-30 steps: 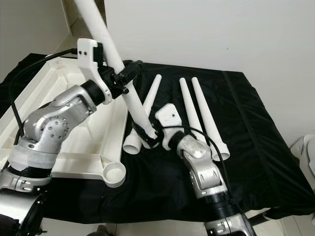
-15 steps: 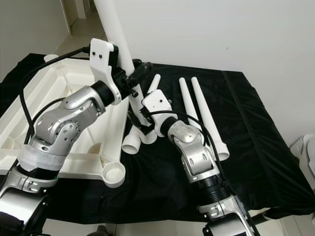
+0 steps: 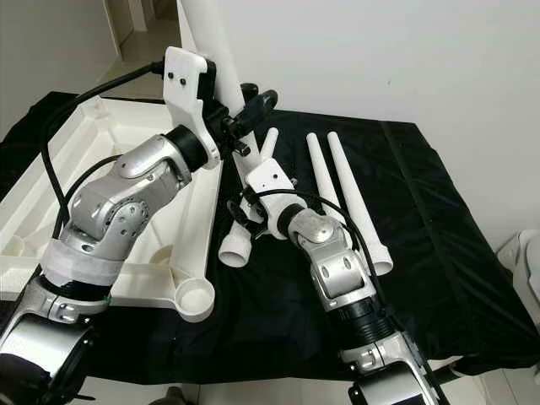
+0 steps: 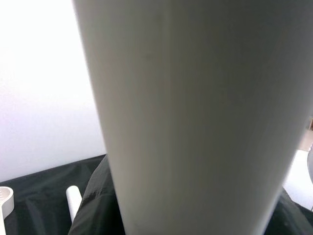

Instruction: Building children table

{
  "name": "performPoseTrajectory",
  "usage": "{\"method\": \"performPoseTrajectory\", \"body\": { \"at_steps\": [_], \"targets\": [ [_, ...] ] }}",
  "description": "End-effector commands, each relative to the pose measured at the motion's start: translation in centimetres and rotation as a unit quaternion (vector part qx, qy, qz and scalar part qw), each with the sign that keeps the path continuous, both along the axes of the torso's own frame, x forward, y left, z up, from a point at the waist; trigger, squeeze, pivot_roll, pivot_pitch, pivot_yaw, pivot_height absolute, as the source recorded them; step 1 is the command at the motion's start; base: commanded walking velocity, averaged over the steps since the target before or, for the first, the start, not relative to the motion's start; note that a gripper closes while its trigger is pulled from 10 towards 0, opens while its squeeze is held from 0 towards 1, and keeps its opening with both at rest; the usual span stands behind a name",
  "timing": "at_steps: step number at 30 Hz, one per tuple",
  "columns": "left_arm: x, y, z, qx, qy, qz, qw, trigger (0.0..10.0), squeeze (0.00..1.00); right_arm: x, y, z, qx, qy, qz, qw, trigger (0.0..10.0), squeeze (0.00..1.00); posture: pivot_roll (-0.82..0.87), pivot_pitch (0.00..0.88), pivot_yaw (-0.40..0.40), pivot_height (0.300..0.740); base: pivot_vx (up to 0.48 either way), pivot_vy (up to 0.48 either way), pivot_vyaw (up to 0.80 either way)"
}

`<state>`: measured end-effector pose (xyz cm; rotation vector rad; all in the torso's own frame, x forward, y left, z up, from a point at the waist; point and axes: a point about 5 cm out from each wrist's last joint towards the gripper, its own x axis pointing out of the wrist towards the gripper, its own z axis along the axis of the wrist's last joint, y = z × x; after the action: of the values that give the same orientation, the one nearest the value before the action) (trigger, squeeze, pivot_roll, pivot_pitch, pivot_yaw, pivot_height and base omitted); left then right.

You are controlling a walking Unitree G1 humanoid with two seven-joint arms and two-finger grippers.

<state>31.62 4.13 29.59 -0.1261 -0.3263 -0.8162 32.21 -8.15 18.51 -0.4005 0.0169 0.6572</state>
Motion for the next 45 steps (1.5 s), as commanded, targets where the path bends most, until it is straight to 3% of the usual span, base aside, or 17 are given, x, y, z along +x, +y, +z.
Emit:
{"method": "performPoseTrajectory", "body": {
  "at_steps": [1,4,5,7,8,9,10,14,15,30,31,39,40,45],
  "targets": [
    [-0.7,-0.4,1.2,0.001,-0.033,-0.028,0.999,10.0,0.00,0.1,0.2,0.0,-0.006,0.003,0.000,1.000,10.0,0.00,0.09,0.000,-0.028,0.740,0.000,0.000,0.00],
    [-0.8,-0.6,1.2,0.000,-0.034,-0.030,0.999,10.0,0.00,0.2,0.3,0.2,-0.004,-0.001,0.001,1.000,10.0,0.00,0.10,0.000,-0.027,0.740,0.000,0.000,0.00],
    [-0.9,-0.8,1.3,0.000,-0.035,-0.035,0.999,10.0,0.00,0.3,0.5,0.6,0.003,-0.008,-0.003,1.000,9.1,0.00,0.10,0.000,-0.027,0.740,0.000,0.000,0.00],
    [-1.0,-0.9,1.3,0.000,-0.035,-0.036,0.999,10.0,0.00,0.4,0.5,0.8,0.006,-0.010,-0.005,1.000,9.1,0.00,0.10,0.000,-0.026,0.740,0.000,0.000,0.00],
    [-1.0,-0.9,1.3,0.000,-0.035,-0.037,0.999,10.0,0.00,0.4,0.5,1.0,0.008,-0.012,-0.007,1.000,8.1,0.00,0.10,0.000,-0.026,0.740,0.000,0.000,0.00],
    [-1.0,-0.9,1.3,0.000,-0.036,-0.037,0.999,10.0,0.00,0.4,0.5,1.0,0.010,-0.012,-0.007,1.000,8.2,0.00,0.10,0.000,-0.026,0.740,0.000,0.000,0.00],
    [-1.0,-0.9,1.3,0.000,-0.036,-0.037,0.999,10.0,0.00,0.4,0.5,1.1,0.011,-0.012,-0.007,1.000,3.8,0.00,0.10,0.000,-0.025,0.740,0.000,0.000,0.00],
    [-1.0,-1.0,1.3,0.000,-0.036,-0.038,0.999,10.0,0.00,0.4,0.5,1.1,0.011,-0.012,-0.008,1.000,3.8,0.00,0.10,0.000,-0.025,0.740,0.000,0.000,0.00],
    [-1.0,-1.0,1.3,0.001,-0.035,-0.038,0.999,10.0,0.00,0.4,0.4,1.1,0.012,-0.011,-0.009,1.000,0.0,0.00,0.10,0.000,-0.023,0.740,0.000,0.000,0.00],
    [-0.5,-0.8,1.0,0.004,-0.025,-0.033,0.999,10.0,0.00,-0.1,0.3,0.9,0.001,-0.040,0.011,0.999,0.0,0.00,0.10,0.000,-0.016,0.740,0.000,0.000,0.00],
    [-0.4,-0.8,1.0,0.004,-0.023,-0.034,0.999,10.0,0.00,-0.1,0.2,0.9,0.001,-0.038,0.009,0.999,10.0,0.00,0.10,0.000,-0.014,0.740,0.000,0.000,0.00],
    [-0.3,-0.7,0.9,0.004,-0.019,-0.034,0.999,10.0,0.00,0.0,0.1,0.9,0.004,-0.043,0.005,0.999,10.0,0.00,0.10,0.000,-0.011,0.740,0.000,0.000,0.00],
    [-0.3,-0.7,0.9,0.000,-0.015,-0.037,0.999,10.0,1.00,0.0,0.2,0.9,0.005,-0.044,0.006,0.999,10.0,0.00,0.10,0.000,-0.012,0.740,0.000,0.000,0.00],
    [-0.2,-0.7,0.9,-0.003,-0.008,-0.040,0.999,10.0,1.00,0.0,0.3,0.9,0.009,-0.045,0.007,0.999,10.0,0.00,0.10,0.000,-0.013,0.740,0.000,0.000,0.00]
  ]
}}
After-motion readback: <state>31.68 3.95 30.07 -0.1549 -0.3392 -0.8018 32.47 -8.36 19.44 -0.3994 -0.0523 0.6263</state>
